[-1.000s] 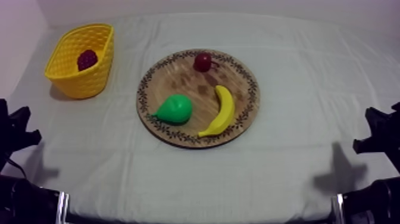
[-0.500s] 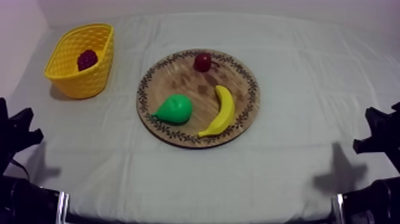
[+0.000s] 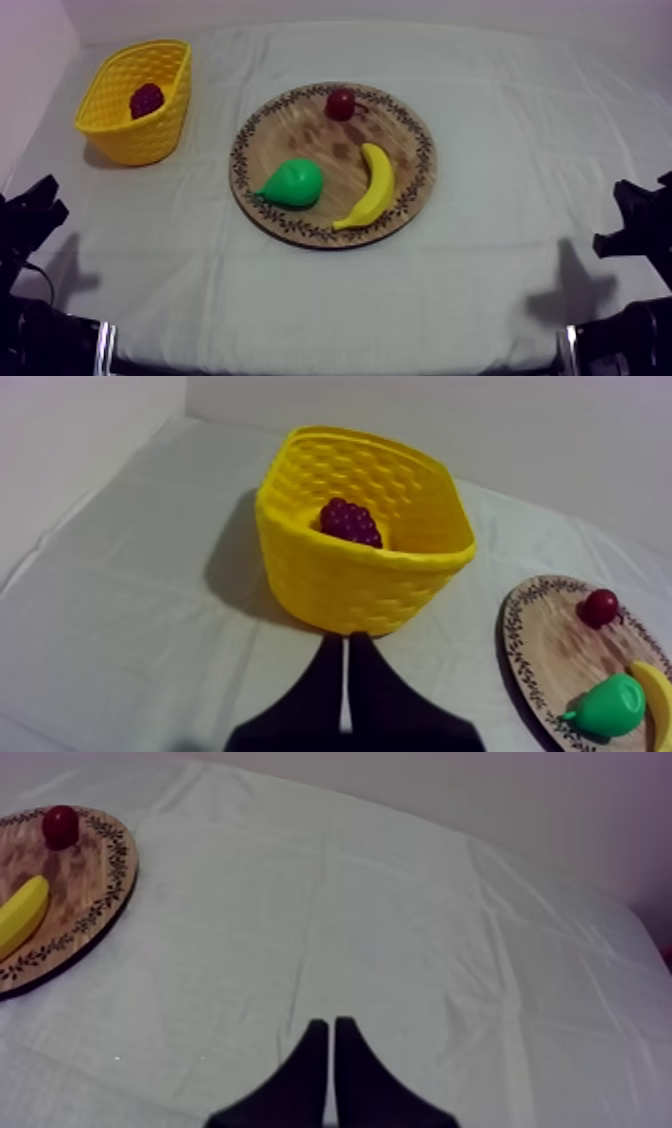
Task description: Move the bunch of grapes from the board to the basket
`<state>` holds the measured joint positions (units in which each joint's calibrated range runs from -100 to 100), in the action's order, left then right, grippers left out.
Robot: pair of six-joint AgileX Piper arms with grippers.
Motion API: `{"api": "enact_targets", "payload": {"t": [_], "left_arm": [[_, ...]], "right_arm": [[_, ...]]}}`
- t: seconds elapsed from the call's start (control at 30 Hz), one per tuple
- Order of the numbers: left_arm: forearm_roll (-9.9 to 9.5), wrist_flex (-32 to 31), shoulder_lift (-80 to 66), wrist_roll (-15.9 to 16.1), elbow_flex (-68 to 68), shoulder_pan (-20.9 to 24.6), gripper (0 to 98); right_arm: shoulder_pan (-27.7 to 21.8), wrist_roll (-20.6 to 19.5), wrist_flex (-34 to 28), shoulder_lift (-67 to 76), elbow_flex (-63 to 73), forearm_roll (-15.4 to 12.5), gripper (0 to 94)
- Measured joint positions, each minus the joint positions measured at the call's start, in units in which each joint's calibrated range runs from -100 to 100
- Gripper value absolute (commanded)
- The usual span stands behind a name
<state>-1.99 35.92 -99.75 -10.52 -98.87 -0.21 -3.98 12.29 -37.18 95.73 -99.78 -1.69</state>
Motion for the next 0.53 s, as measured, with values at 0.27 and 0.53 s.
{"api": "enact_targets", "payload": {"t": [0.27,0.53], "left_arm": [[0.0,0.0,0.0,-0.2,0.0,-0.1,0.1],[0.0,-0.1,0.0,-0.2,0.0,0.2,0.1]], "right_arm": [[0.0,0.0,0.0,0.0,0.0,0.0,0.5],[0.0,0.0,0.0,0.0,0.0,0.0,0.5]]}}
